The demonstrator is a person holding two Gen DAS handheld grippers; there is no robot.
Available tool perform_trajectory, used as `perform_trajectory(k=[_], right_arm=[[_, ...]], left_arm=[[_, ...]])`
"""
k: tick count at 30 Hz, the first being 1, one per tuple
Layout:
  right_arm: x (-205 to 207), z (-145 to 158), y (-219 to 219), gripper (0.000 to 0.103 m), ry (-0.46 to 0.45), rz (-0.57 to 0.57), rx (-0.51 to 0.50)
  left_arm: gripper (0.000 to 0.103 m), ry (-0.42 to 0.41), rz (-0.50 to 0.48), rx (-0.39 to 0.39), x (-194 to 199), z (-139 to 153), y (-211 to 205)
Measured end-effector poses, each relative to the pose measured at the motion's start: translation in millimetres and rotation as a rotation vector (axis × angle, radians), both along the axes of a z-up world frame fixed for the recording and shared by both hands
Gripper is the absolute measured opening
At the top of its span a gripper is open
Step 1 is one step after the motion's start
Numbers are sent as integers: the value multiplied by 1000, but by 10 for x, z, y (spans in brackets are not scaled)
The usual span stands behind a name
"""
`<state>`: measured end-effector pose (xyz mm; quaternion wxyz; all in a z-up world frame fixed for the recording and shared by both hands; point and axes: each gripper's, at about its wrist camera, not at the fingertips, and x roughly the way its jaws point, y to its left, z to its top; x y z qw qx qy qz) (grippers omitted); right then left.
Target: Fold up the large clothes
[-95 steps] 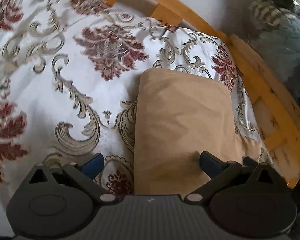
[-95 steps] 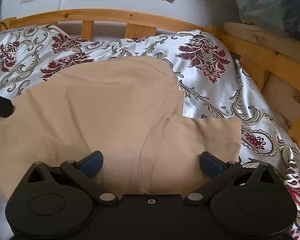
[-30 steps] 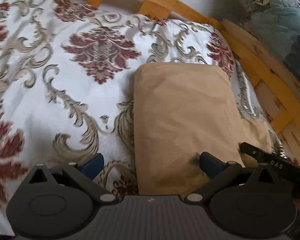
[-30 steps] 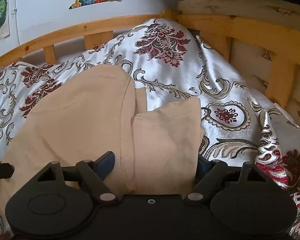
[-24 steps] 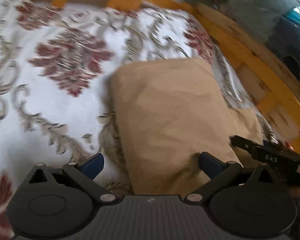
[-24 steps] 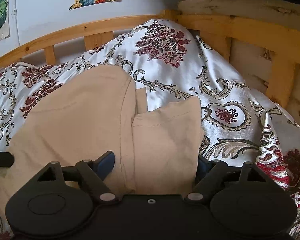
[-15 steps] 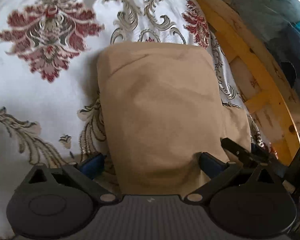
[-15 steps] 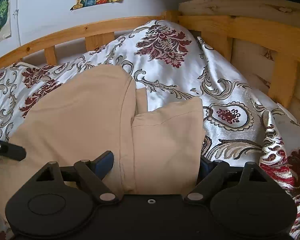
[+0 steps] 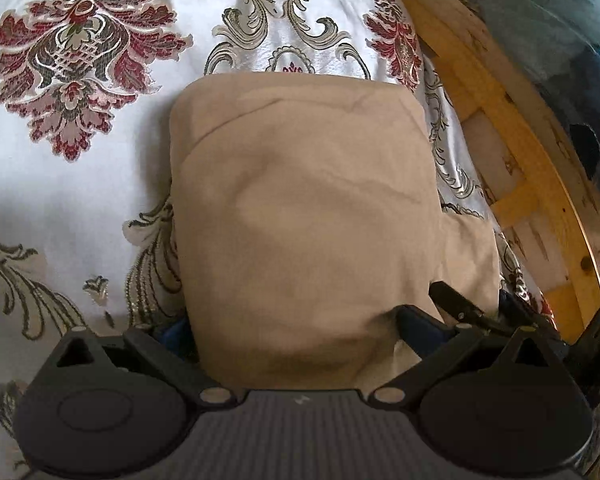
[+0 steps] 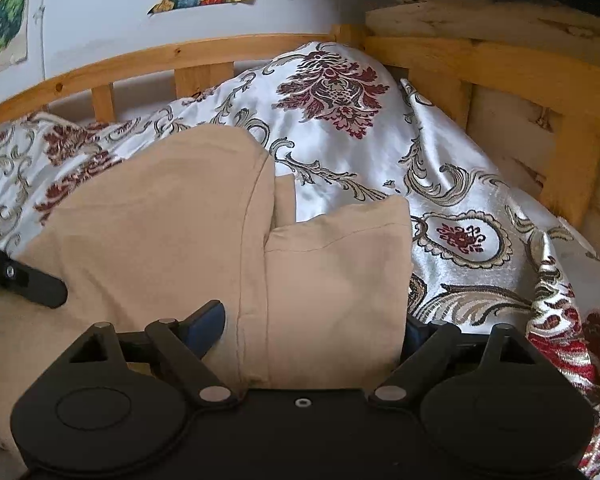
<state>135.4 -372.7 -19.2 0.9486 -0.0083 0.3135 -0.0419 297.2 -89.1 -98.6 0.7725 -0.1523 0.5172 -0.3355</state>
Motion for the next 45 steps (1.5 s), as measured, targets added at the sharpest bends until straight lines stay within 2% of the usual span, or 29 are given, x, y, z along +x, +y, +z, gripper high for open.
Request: perform_trajectory(k=[3,11,14,15,16,18,22,25,30,33,36,41,43,45], right_arm=[[7,-11,7,86,-3,5,-10],[-4,-21,22,78,-9,28,-18],[-14,-26,51,69,-17,44,-35],[-16,-15,50,61,-17,53,-28],[-21,0,44,47,-16,69,-8],[-29,9,60,32,-8,103,14],[-78,17,217,20,-16,169,-33],[-203,97,343,10,-71,223,-43],[-427,125,785,7,-146,327,-186],[-506,188,1052,6,-200,386,-226],[-434,286,1327,6,-266,406,-222],[-31,397,1836,6,-327,428,-217],[275,370,2041,10,-294,419,-231],[630,270,2157,13,-202,415,-210]], left_arm=[[103,1,-8,8,-13,11,8],[91,-30,15,58,-113,150,-64],[86,-54,44,94,-218,248,-119],[84,-63,49,103,-256,289,-137],[82,-74,48,110,-309,333,-133],[79,-92,45,114,-420,421,-124],[74,-102,56,100,-652,508,30],[72,-115,83,88,-788,563,201],[71,-203,121,107,-1094,722,537],[70,-268,133,143,-1134,874,721],[70,-356,130,219,-1059,1066,855],[72,-484,170,353,-810,1310,1126],[76,-464,216,409,-570,1225,1249],[78,-365,274,439,-290,1046,1386]])
